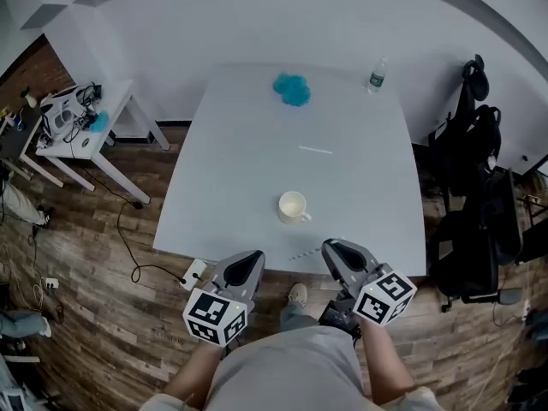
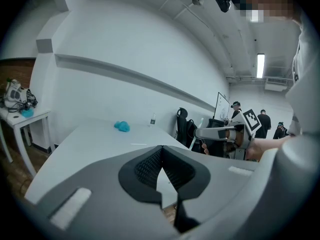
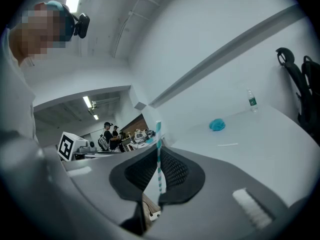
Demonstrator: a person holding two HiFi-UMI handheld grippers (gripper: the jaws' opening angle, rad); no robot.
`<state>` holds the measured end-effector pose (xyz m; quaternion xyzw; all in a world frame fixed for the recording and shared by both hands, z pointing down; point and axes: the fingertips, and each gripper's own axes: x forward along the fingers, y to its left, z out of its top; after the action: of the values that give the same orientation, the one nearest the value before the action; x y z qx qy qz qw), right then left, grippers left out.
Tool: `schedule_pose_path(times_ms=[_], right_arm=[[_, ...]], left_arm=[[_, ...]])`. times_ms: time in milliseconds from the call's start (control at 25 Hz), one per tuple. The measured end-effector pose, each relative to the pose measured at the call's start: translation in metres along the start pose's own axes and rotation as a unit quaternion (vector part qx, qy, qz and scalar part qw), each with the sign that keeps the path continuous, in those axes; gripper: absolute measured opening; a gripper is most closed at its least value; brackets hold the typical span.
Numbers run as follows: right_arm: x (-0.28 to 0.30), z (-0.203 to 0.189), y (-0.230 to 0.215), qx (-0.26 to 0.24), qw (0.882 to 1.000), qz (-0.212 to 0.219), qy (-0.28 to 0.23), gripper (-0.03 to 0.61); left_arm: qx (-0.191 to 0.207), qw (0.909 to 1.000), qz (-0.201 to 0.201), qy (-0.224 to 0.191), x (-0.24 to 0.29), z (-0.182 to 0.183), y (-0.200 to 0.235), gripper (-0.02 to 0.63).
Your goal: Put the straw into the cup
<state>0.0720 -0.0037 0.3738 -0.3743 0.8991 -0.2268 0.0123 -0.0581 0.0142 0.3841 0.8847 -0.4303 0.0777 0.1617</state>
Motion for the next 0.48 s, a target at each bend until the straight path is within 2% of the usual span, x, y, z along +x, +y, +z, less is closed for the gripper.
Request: schedule_pose_path(times_ms=[480], right_arm=[[0.042,0.047,-0.065,0.002,1.0,0.023,-0.003,0.028]], left_arm=[[-0.011,0.9985,0.053,-0.013,0.064,0.035,0.041,0.018]])
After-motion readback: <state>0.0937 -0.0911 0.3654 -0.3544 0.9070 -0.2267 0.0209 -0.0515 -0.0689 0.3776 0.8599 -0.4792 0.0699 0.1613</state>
